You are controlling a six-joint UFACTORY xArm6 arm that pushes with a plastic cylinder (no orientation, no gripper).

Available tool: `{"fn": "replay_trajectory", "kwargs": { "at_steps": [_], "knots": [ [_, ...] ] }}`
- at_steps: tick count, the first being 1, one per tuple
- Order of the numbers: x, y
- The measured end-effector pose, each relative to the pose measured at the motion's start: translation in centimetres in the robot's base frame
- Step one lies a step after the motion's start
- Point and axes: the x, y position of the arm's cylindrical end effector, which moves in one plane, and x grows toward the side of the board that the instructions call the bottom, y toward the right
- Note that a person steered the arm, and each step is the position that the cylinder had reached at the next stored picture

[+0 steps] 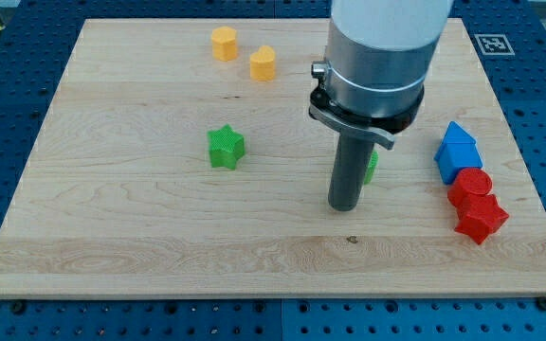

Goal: Slide the green star towards the green circle

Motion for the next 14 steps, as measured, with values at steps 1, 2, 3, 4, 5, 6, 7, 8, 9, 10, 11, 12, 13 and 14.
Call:
{"fn": "replay_trajectory", "kwargs": {
  "at_steps": [1,2,3,4,5,6,7,8,9,10,11,12,13,14],
  "knots": [
    [0.3,-4.6],
    [0.3,-12.2],
    [-1.5,-18.7],
    [-3.6,-18.3],
    [-3.6,-14.5],
    [-3.2,-9.6],
    [-1.7,-3.8],
    [0.3,1.4],
    [0.1,4.4],
    [-1.2,4.0],
    [-0.3,-3.8],
    [0.9,-13.9],
    [-1.1,-22.3],
    [-5.4,-22.3]
  ]
}}
